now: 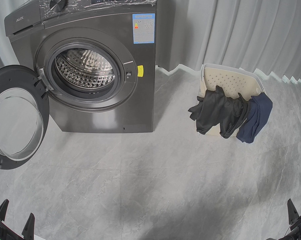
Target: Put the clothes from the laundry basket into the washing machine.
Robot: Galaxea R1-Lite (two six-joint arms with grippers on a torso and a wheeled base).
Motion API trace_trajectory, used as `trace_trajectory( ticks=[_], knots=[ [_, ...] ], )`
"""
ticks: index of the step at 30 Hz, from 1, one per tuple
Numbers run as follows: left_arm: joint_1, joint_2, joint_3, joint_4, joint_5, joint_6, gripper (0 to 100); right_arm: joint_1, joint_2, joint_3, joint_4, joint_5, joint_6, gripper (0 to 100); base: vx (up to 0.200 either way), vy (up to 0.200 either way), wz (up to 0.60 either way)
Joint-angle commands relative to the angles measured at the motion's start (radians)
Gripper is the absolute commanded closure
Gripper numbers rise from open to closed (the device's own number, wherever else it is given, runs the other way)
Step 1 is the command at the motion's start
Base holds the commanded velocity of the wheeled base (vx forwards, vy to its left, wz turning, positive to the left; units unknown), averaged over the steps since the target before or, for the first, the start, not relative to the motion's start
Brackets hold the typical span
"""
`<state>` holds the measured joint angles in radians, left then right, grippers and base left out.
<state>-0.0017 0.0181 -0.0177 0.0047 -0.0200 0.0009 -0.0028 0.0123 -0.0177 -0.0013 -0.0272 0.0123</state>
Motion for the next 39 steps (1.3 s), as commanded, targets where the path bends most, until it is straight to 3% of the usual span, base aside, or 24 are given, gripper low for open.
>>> trace_trajectory(
  ticks=[1, 21, 33, 39],
  knots=[
    [0.000, -0.017, 0.016, 0.000, 0.000, -0.001, 0, 0.000, -0.012, 0.018, 0.000, 0.000, 0.000, 0, 0.000, -0.200, 0.00],
    [0.000, -0.017, 0.016, 0.000, 0.000, -0.002, 0, 0.000, -0.012, 0.018, 0.000, 0.000, 0.000, 0, 0.000, -0.200, 0.00],
    [0.000, -0.017, 0.016, 0.001, 0.000, -0.002, 0, 0.000, -0.012, 0.018, 0.000, 0.000, 0.000, 0, 0.000, 0.000, 0.00],
    [0.000, -0.017, 0.016, 0.001, 0.000, -0.002, 0, 0.000, -0.012, 0.018, 0.000, 0.000, 0.000, 0, 0.000, -0.200, 0.00]
  ],
)
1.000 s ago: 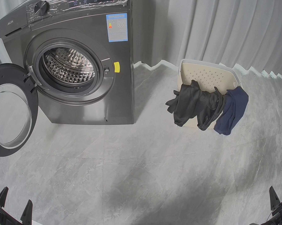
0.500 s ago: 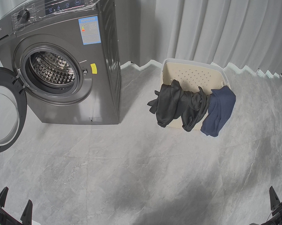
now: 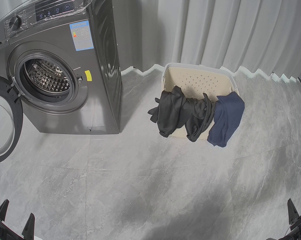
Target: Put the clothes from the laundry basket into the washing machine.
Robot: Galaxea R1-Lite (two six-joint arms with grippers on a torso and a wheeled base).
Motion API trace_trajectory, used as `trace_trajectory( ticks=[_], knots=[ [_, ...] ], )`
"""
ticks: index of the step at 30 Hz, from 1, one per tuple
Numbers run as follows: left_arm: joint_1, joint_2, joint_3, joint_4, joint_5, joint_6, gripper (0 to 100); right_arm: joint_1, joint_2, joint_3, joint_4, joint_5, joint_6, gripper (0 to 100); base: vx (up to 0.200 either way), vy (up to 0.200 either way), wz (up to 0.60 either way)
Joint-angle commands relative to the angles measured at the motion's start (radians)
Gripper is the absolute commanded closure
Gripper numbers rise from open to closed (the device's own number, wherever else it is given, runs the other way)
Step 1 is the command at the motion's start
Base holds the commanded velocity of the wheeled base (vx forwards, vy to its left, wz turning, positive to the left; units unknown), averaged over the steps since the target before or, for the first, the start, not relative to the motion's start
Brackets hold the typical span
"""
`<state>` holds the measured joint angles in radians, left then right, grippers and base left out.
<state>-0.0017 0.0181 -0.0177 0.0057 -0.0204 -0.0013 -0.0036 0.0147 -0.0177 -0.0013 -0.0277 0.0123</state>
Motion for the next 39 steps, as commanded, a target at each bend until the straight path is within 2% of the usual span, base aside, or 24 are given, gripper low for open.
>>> trace_trajectory(
  ticks=[1, 15, 27, 36, 39],
  knots=[
    [0.000, -0.017, 0.016, 0.000, 0.000, 0.000, 0, 0.001, -0.015, 0.018, 0.000, 0.000, 0.000, 0, 0.000, -0.200, 0.00],
    [0.000, -0.017, 0.016, 0.000, 0.000, 0.000, 0, 0.001, -0.015, 0.018, 0.000, 0.000, 0.000, 0, 0.000, -0.200, 0.00],
    [0.000, -0.017, 0.016, 0.000, 0.000, 0.000, 0, 0.001, -0.015, 0.018, 0.000, 0.002, 0.000, 0, 0.000, 0.000, 0.00],
    [0.000, -0.017, 0.016, 0.000, 0.000, 0.000, 0, 0.001, -0.015, 0.018, 0.001, 0.002, 0.000, 0, 0.200, 0.000, 0.00],
    [0.000, -0.017, 0.016, 0.000, 0.000, 0.000, 0, 0.001, -0.015, 0.018, 0.000, 0.002, 0.000, 0, 0.000, 0.000, 0.00]
  ],
)
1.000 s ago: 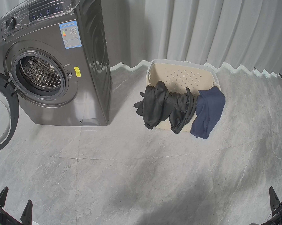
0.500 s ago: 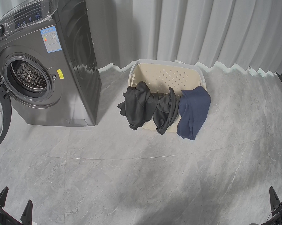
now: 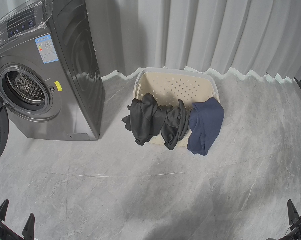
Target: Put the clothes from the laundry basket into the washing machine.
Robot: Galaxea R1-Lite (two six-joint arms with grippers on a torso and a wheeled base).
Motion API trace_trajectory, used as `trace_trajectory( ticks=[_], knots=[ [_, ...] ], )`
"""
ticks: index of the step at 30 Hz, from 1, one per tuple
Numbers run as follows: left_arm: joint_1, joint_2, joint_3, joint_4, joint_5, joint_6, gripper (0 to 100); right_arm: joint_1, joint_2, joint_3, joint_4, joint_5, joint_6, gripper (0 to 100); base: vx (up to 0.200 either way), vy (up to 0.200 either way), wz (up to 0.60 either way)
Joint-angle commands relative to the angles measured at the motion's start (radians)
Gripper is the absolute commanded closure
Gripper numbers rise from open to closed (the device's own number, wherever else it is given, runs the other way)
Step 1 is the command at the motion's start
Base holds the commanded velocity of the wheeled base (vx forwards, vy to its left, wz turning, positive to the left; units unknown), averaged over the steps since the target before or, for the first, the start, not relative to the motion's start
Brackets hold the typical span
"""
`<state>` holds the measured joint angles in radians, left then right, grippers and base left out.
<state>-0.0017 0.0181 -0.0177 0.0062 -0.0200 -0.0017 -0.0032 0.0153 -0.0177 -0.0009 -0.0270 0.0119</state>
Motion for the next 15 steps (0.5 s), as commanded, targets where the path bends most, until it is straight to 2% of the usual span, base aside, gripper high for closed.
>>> trace_trajectory(
  ticks=[1, 6, 15],
  knots=[
    [0.000, -0.017, 0.016, 0.000, 0.000, 0.000, 0, 0.000, -0.015, 0.018, -0.001, -0.001, 0.000, 0, 0.000, 0.000, 0.00],
    [0.000, -0.017, 0.016, -0.002, 0.000, 0.000, 0, 0.000, -0.015, 0.018, -0.001, -0.001, 0.000, 0, 0.000, 0.000, 0.00],
    [0.000, -0.017, 0.016, 0.000, 0.000, 0.000, 0, 0.000, -0.015, 0.018, -0.001, -0.001, 0.000, 0, 0.000, -0.200, 0.00]
  ],
)
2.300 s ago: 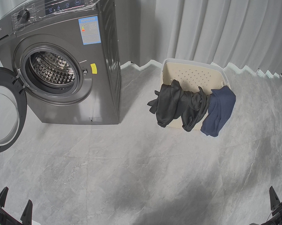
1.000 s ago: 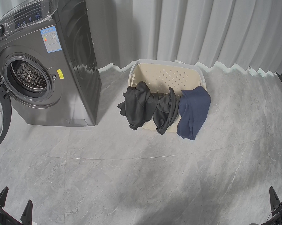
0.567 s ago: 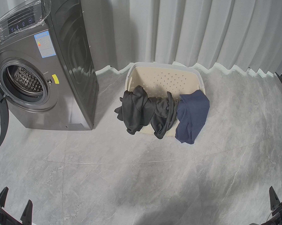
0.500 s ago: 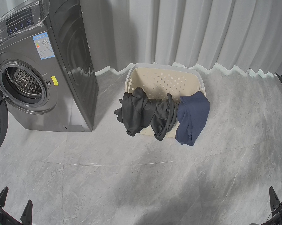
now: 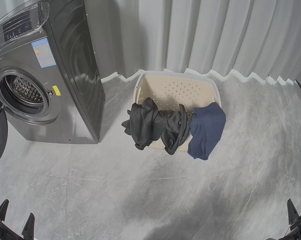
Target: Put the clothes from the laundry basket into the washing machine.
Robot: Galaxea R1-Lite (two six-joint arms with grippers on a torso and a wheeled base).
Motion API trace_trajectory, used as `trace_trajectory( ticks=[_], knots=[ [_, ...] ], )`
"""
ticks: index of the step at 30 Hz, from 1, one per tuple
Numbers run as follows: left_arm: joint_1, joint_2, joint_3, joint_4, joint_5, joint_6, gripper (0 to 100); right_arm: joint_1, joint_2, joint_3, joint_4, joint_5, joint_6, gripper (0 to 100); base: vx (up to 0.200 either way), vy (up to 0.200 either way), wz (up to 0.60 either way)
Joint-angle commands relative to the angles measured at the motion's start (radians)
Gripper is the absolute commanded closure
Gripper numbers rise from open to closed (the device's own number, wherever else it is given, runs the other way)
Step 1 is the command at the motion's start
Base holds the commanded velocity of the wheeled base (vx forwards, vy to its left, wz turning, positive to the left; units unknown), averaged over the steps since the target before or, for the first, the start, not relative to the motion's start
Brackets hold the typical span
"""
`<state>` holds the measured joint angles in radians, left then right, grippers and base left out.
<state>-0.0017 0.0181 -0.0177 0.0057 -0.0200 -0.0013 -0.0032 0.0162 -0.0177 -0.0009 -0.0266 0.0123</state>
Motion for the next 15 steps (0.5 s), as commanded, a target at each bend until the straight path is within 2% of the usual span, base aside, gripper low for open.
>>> trace_trajectory(
  ticks=[1, 6, 15],
  knots=[
    [0.000, -0.017, 0.016, -0.001, 0.000, 0.000, 0, 0.000, -0.016, 0.018, -0.001, -0.001, 0.000, 0, 0.000, -0.200, 0.00],
    [0.000, -0.017, 0.016, 0.000, 0.000, 0.000, 0, 0.000, -0.016, 0.018, -0.001, -0.001, 0.000, 0, 0.000, -0.200, 0.00],
    [0.000, -0.017, 0.016, 0.000, 0.000, 0.000, 0, 0.000, -0.016, 0.018, -0.001, -0.001, 0.000, 0, 0.000, 0.000, 0.00]
  ],
)
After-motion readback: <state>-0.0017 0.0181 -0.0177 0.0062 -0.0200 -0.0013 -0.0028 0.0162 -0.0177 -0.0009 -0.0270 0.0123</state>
